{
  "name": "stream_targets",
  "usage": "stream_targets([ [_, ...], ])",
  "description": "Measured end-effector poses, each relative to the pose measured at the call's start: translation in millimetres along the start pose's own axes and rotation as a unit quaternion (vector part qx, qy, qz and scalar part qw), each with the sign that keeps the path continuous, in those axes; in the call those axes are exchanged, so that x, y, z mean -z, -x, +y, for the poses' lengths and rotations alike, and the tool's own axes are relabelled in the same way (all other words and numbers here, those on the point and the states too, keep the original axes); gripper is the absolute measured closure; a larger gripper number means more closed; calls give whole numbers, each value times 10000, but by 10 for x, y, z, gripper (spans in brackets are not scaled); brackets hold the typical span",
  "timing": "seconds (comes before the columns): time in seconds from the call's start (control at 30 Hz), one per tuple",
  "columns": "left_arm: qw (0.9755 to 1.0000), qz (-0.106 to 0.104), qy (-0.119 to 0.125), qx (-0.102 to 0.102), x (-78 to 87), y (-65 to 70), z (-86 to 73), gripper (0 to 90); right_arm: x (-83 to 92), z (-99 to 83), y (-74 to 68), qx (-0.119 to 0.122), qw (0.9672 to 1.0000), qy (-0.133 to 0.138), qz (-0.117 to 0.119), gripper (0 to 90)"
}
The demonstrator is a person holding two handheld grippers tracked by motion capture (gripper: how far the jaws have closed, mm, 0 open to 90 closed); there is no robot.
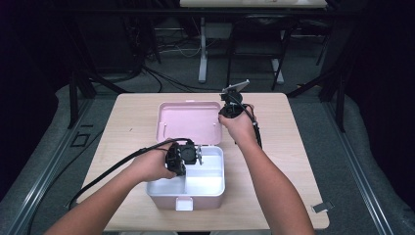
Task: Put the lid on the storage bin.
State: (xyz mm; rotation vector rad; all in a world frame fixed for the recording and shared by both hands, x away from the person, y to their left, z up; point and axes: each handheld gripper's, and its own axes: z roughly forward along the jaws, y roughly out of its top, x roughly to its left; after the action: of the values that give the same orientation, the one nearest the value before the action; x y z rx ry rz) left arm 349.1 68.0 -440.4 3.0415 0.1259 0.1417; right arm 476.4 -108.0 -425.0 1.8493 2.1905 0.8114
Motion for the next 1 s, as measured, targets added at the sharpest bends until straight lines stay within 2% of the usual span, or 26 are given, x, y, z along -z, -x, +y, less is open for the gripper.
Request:
stream_targets([
  [0.33,10000,-20,4,1,1,-5,-2,856,161,-36,-25,47,9996,267,90,879],
  [0.47,10000,-18,5,2,1,-5,-3,855,299,-84,-48,121,9990,407,165,882],
  [0.63,10000,6,3,1,1,0,-5,855,464,-160,-100,344,9977,560,152,882],
  [0.83,10000,15,-6,9,1,3,-5,854,632,-302,-150,587,9947,831,164,881],
  [0.9,10000,15,-3,8,1,2,-6,853,688,-345,-159,695,9935,841,312,881],
  [0.93,10000,3,-31,6,6,0,-4,854,699,-370,-179,719,9927,950,163,881],
  [1.0,10000,19,0,8,2,3,-7,853,724,-389,-187,753,9926,940,186,881],
])
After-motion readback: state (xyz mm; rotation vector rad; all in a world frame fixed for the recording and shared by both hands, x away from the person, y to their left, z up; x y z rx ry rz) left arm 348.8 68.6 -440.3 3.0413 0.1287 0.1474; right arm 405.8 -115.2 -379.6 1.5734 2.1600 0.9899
